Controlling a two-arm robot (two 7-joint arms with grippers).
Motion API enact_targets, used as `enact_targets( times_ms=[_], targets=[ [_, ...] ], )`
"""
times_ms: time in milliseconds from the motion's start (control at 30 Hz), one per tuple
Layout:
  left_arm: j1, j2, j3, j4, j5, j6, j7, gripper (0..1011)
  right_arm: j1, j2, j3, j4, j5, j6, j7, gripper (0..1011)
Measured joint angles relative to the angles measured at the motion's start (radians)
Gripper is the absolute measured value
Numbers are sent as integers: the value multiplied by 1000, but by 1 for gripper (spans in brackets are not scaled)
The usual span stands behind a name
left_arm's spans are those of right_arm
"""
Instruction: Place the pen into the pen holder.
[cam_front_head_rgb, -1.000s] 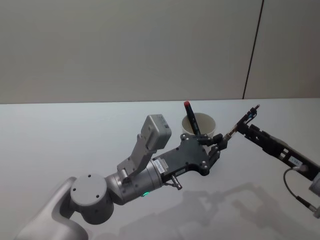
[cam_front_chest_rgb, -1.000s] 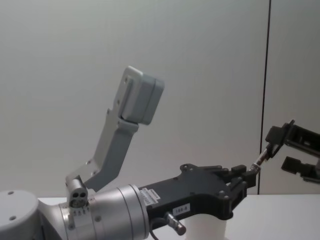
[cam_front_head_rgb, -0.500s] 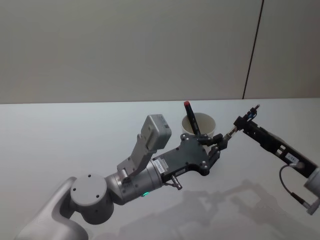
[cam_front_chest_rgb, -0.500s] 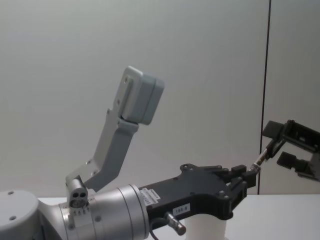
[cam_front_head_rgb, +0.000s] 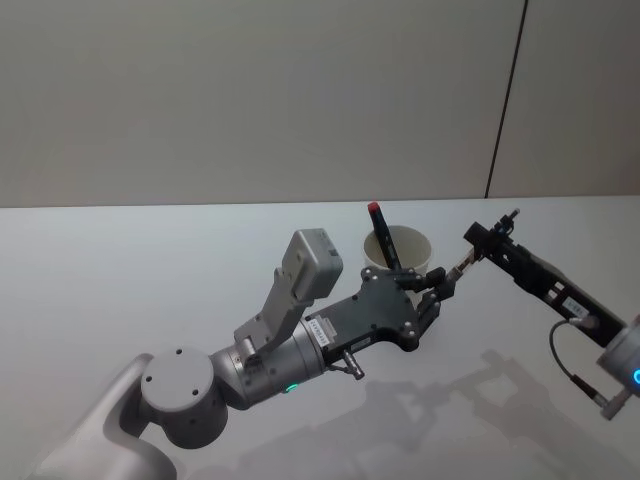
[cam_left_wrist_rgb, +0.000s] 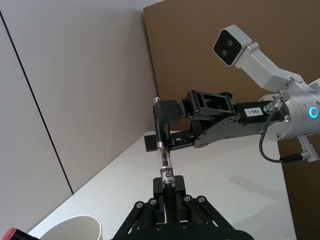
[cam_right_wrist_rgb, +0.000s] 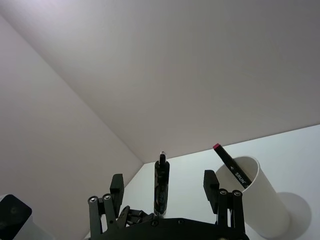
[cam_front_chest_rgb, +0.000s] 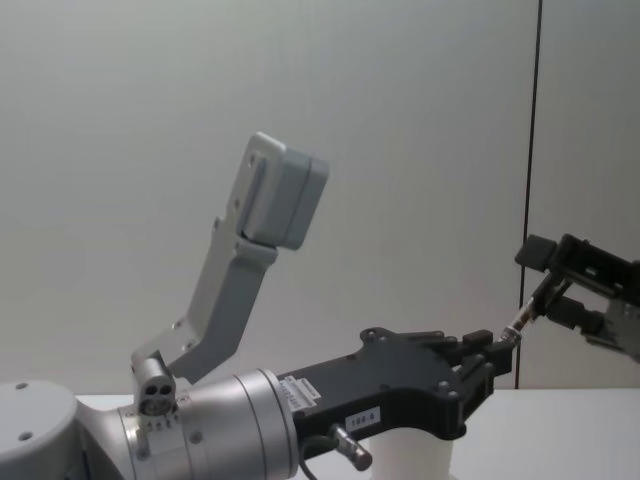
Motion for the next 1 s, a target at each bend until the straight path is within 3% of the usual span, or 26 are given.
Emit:
enact_targets(
  times_ms=[400, 700, 933, 1000],
  targets=[
    [0, 0, 0, 0, 0, 0, 0, 137, 10, -1, -17, 14, 3, -20, 3, 984],
    [0, 0, 0, 0, 0, 0, 0, 136, 12, 2, -26, 18, 14, -26, 8, 766],
    [0, 0, 0, 0, 0, 0, 0, 136, 12, 5, -29, 18, 38, -30, 8, 507],
    [0, 0, 0, 0, 0, 0, 0, 136, 12, 5, -30, 18, 47, -32, 6, 476]
  ],
)
